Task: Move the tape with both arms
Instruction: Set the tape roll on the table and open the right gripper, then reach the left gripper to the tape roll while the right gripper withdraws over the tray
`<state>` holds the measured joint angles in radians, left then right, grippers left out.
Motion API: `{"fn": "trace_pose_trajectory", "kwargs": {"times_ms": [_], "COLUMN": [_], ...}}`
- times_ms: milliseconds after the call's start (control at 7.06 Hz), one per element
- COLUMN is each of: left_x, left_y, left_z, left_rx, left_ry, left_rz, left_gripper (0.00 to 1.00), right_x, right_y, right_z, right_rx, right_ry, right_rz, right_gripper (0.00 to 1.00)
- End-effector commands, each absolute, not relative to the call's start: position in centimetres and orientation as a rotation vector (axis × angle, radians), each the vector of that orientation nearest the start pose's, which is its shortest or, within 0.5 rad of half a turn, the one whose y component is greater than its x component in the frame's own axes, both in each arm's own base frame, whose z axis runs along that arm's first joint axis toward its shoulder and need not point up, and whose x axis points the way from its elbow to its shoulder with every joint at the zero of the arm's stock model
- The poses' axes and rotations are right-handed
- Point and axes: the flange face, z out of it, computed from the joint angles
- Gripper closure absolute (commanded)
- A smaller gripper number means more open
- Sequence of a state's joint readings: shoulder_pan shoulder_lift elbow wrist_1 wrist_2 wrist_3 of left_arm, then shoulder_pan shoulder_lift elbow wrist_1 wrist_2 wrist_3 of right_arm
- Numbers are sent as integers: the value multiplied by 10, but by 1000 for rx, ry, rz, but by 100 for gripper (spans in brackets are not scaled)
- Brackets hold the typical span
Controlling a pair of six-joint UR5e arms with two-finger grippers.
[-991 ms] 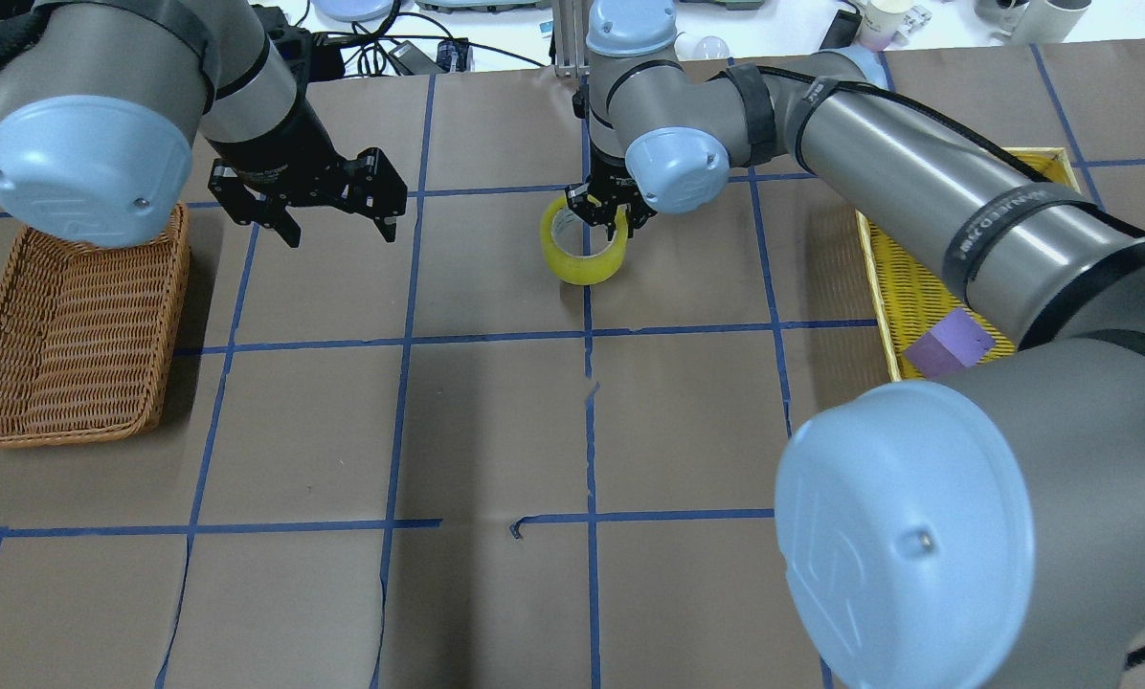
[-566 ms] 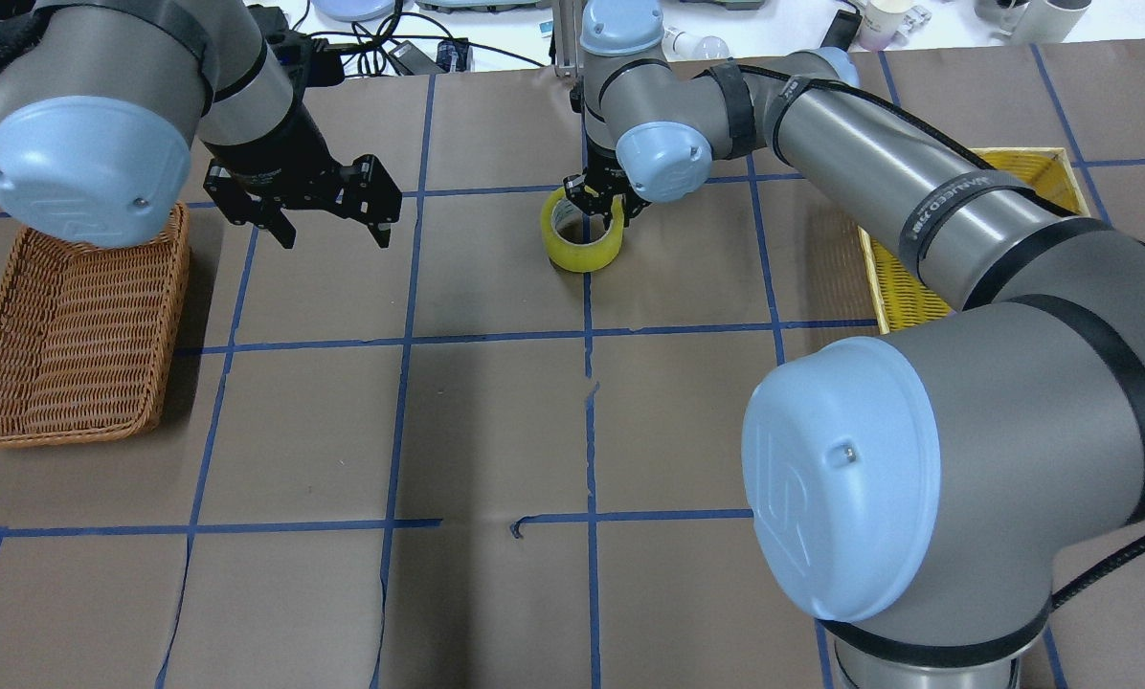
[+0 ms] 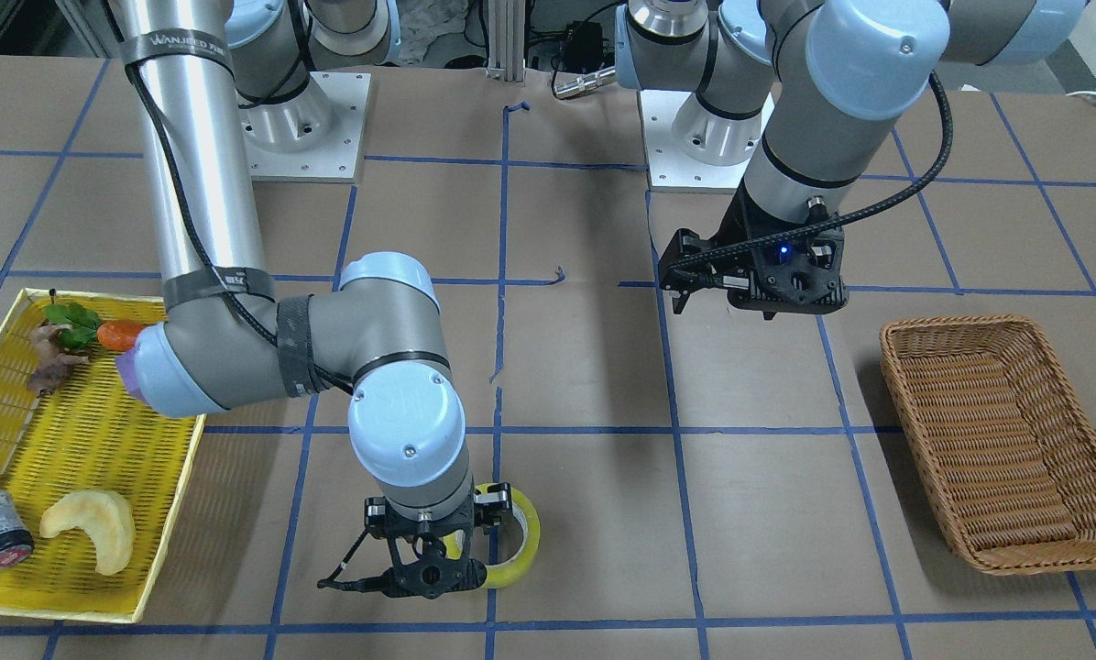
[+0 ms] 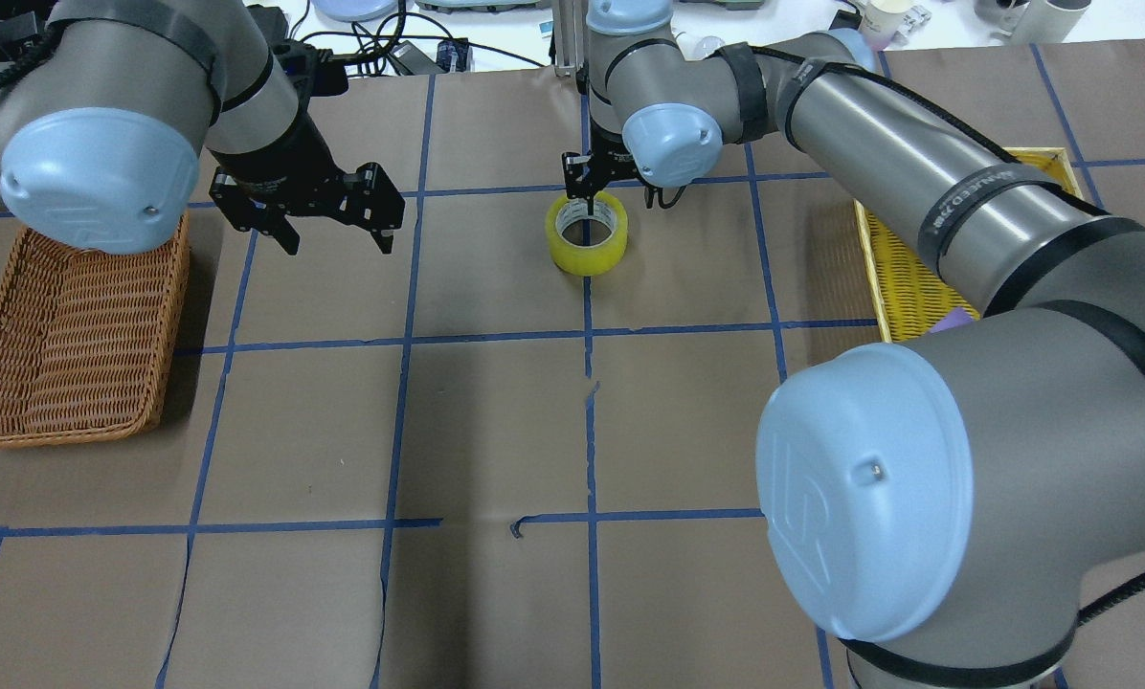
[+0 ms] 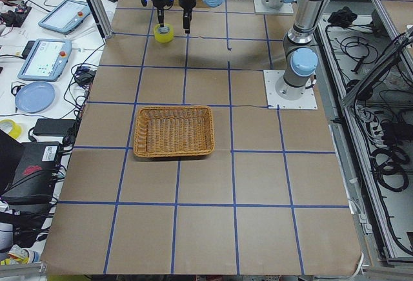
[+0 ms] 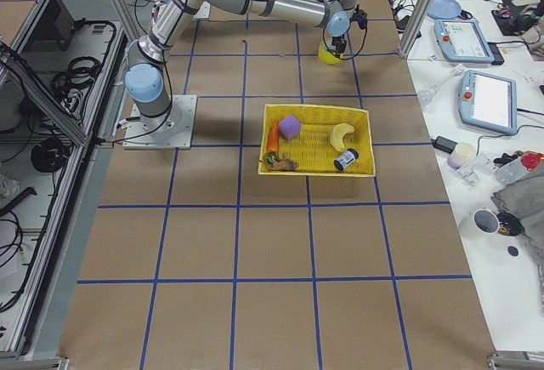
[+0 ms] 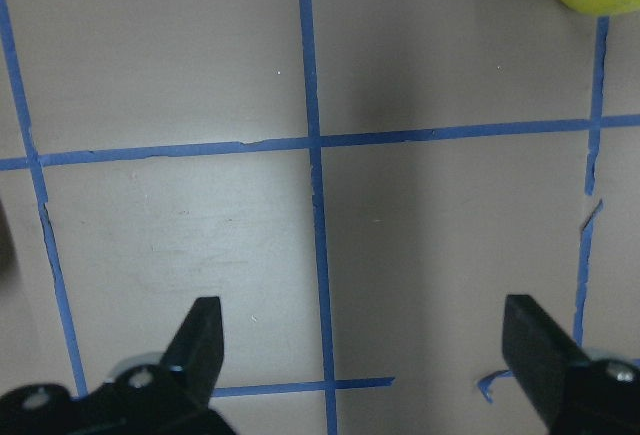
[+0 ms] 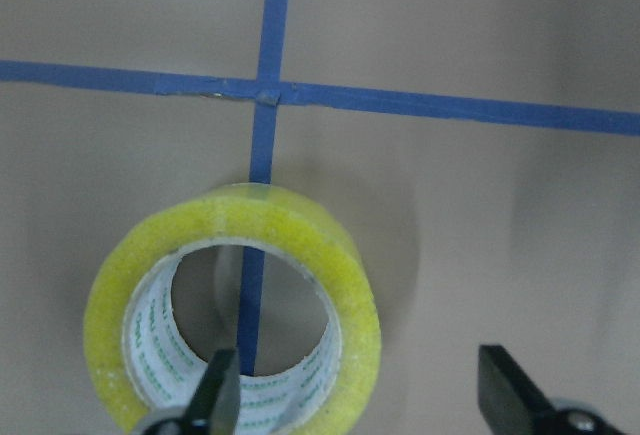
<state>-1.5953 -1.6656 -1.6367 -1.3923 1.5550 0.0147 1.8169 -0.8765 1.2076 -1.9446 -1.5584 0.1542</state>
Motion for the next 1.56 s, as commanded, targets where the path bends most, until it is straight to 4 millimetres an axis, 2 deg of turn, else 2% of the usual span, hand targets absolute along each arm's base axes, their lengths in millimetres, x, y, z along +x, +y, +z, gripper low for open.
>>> {"fn": "trace_pose_trajectory", "kwargs": {"times_ms": [0,142,283,425,566,708,850,1133,1416], "left_x": [-149,-153,-161,-176,-201,-240,-257,-281,-298], "left_y": [-538,-545,-557,-570,-588,-595,-610,-652,-681], "left_z": [427,423,420,410,389,370,345,299,265], "left_rx": [43,53,70,105,125,185,203,233,256], "left_ry": [3163,3168,3176,3212,3223,3227,3240,3305,3304], "left_rz": [-120,-155,-215,-233,-271,-267,-222,-213,-183], "left_gripper": [0,0,0,0,0,0,0,0,0], "right_x": [267,222,175,149,143,142,143,144,146], "right_y": [-648,-619,-581,-543,-511,-493,-491,-491,-490], "right_z": [363,401,434,458,474,479,480,482,480], "right_rx": [-130,-75,-55,-98,-137,-125,-127,-139,-146], "right_ry": [3130,3124,3124,3130,3132,3133,3131,3125,3120], "right_rz": [-13,-16,8,36,10,-7,-10,-15,-10], "right_gripper": [0,0,0,0,0,0,0,0,0]}}
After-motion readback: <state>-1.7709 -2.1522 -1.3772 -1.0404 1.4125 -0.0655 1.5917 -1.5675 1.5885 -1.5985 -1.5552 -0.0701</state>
